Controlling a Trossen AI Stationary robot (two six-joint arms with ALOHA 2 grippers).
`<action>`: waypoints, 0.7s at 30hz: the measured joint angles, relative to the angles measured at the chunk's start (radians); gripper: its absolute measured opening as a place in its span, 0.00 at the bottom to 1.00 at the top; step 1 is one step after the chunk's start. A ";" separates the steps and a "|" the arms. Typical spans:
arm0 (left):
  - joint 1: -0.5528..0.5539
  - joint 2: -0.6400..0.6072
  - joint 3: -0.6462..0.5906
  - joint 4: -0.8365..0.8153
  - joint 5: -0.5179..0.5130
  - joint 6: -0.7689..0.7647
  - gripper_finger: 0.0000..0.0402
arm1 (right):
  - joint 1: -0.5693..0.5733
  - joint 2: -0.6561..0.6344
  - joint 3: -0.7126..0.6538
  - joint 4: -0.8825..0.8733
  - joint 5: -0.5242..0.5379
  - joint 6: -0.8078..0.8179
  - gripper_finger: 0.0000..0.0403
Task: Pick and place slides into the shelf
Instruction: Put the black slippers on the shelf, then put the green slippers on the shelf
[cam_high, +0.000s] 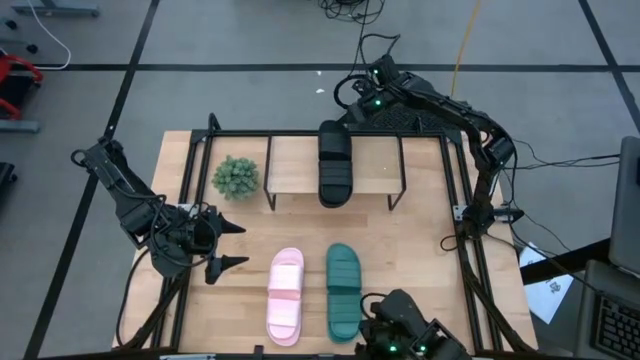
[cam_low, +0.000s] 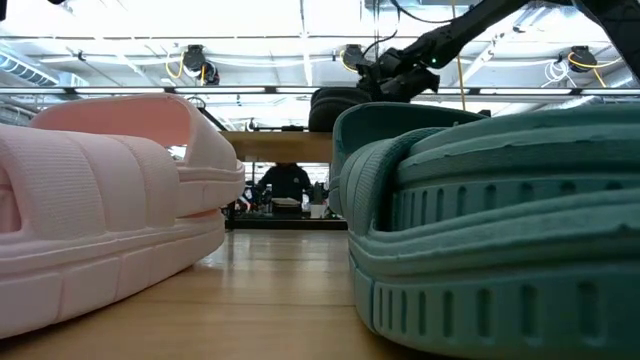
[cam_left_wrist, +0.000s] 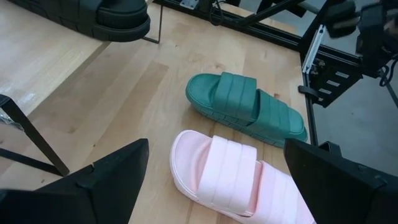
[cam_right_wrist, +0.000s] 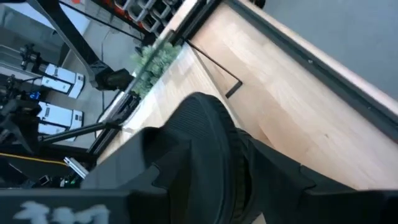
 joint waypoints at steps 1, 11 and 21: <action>0.000 0.000 0.000 0.000 0.000 0.000 0.94 | -0.003 -0.008 0.000 0.001 0.000 0.000 0.37; 0.000 0.000 0.000 0.000 0.000 0.022 0.94 | -0.107 -0.154 0.000 0.003 0.003 0.004 0.37; 0.000 0.000 0.000 0.001 0.016 0.051 0.94 | 0.195 -0.561 0.001 -0.329 0.061 -0.168 0.37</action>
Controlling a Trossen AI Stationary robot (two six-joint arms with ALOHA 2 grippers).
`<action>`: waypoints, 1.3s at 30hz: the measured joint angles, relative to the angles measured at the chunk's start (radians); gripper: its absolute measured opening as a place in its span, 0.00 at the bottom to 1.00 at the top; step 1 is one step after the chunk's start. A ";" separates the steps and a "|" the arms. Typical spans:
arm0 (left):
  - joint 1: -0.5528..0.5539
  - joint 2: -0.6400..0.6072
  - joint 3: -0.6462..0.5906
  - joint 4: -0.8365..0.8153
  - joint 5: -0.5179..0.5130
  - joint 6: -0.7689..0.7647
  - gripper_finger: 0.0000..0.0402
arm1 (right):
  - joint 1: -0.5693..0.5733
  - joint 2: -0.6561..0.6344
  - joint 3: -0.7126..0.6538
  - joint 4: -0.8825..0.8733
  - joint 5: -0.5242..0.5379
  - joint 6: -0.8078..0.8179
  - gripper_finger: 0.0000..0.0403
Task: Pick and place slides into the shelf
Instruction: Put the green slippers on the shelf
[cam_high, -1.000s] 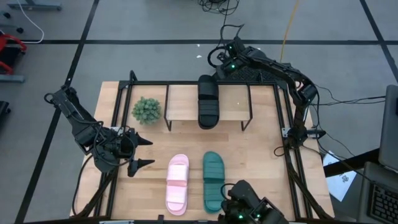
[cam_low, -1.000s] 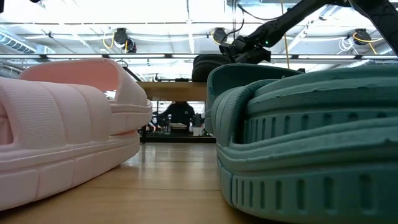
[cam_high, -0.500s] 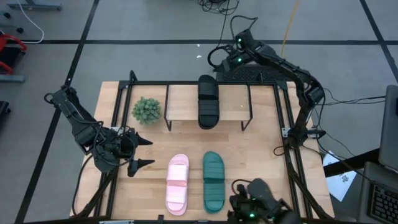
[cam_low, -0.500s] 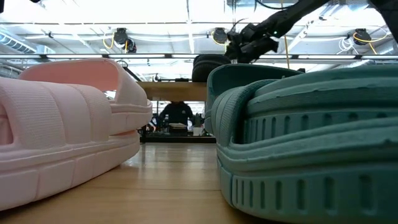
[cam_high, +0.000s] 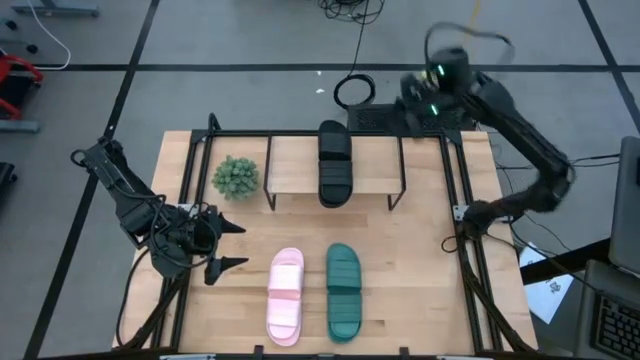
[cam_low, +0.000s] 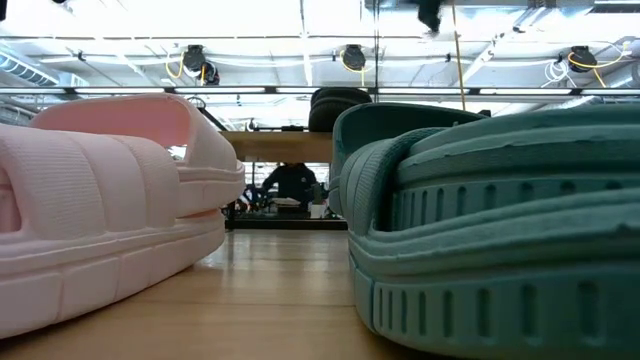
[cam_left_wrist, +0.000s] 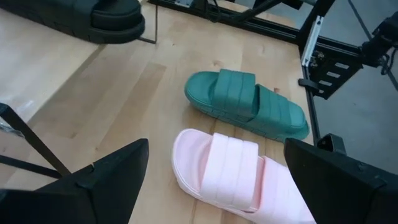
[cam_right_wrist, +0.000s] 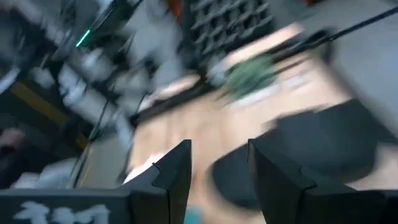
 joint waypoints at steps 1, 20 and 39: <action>0.000 0.000 0.000 0.000 0.007 0.000 0.94 | 0.077 -0.036 0.000 -0.053 0.057 0.003 0.37; 0.000 0.000 0.000 0.002 0.074 -0.098 0.94 | 1.140 -0.270 -0.891 0.593 0.991 0.783 0.37; 0.000 0.000 0.000 -0.003 0.017 -0.112 0.94 | 1.019 -0.207 -1.348 1.293 1.041 0.872 0.37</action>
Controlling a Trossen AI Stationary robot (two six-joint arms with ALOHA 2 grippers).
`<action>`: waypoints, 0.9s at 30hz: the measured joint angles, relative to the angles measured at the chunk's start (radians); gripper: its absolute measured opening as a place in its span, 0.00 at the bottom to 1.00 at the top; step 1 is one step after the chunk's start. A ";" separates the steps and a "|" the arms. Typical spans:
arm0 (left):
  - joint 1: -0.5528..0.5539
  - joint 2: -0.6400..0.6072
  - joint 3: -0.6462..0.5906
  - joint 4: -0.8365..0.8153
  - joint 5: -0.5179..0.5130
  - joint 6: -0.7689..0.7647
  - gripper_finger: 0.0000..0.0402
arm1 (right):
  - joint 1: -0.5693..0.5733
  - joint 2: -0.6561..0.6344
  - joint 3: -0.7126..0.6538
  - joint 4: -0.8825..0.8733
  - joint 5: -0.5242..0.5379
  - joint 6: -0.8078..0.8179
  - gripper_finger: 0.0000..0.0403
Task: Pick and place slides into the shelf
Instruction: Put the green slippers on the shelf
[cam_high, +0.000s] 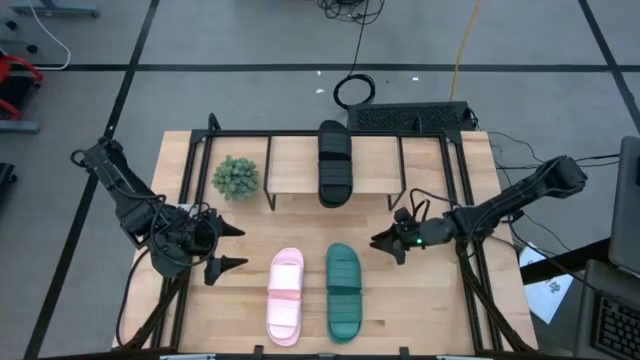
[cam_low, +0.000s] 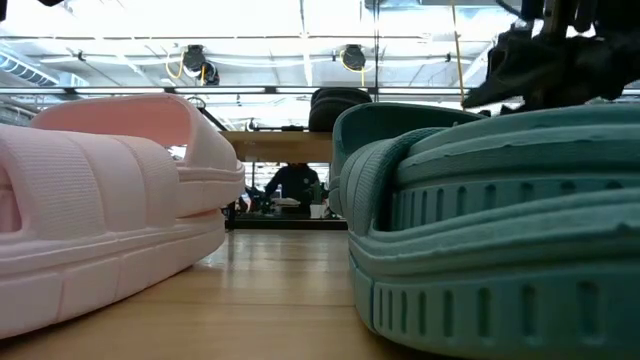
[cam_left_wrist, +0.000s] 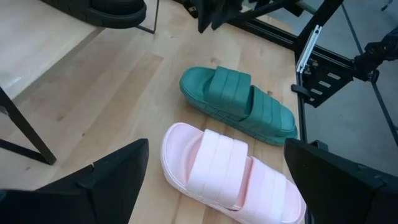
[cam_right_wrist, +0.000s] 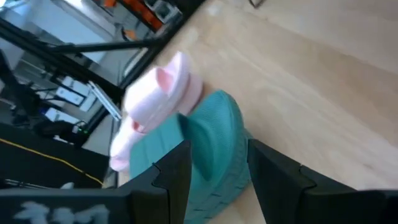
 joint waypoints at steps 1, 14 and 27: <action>0.000 0.000 0.000 0.000 -0.002 -0.001 0.94 | 0.000 0.018 0.000 0.000 0.000 0.016 0.37; 0.000 0.034 0.000 0.000 -0.034 -0.006 0.94 | 0.000 0.324 0.021 0.232 -0.032 0.093 0.37; 0.000 0.091 0.000 -0.015 -0.017 -0.029 0.94 | -0.076 0.454 0.023 0.426 -0.119 0.077 0.37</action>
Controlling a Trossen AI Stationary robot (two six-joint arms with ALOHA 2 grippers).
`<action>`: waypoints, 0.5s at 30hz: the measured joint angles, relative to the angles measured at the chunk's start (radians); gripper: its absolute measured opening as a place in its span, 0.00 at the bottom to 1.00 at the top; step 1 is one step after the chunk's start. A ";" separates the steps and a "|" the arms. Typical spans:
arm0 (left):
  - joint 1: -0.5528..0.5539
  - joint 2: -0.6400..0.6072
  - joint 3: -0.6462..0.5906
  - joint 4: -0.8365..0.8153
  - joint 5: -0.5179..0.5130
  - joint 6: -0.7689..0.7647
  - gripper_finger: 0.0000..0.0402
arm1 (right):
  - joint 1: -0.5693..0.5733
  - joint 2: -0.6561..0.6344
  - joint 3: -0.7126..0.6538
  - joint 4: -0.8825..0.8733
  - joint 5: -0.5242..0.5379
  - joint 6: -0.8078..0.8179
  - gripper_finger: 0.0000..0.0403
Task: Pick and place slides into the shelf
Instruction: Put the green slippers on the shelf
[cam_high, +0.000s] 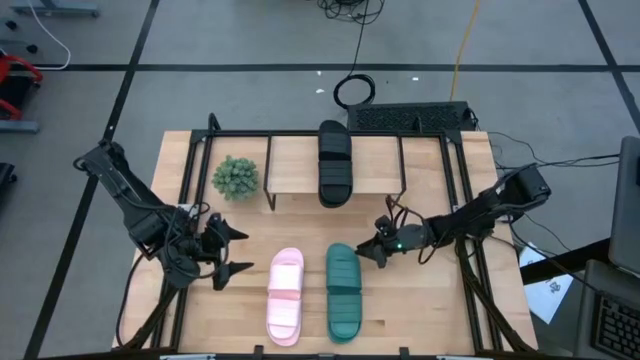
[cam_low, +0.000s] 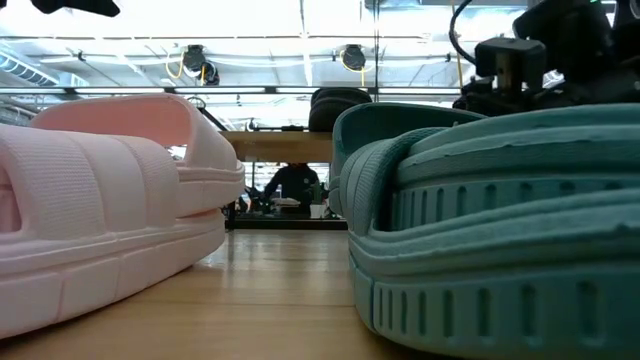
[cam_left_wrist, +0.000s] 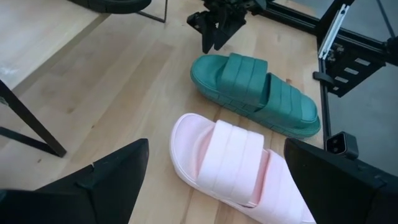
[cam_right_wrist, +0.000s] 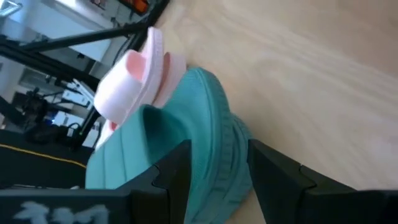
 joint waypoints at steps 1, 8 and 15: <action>0.000 0.000 0.000 -0.002 0.000 -0.002 0.94 | -0.006 0.001 0.000 0.010 -0.013 -0.010 0.37; 0.000 0.000 0.000 -0.010 0.000 -0.006 0.94 | -0.037 0.004 0.019 0.014 -0.044 -0.045 0.37; 0.000 0.000 0.000 -0.011 0.000 -0.006 0.94 | -0.066 0.071 0.048 -0.003 -0.103 -0.045 0.37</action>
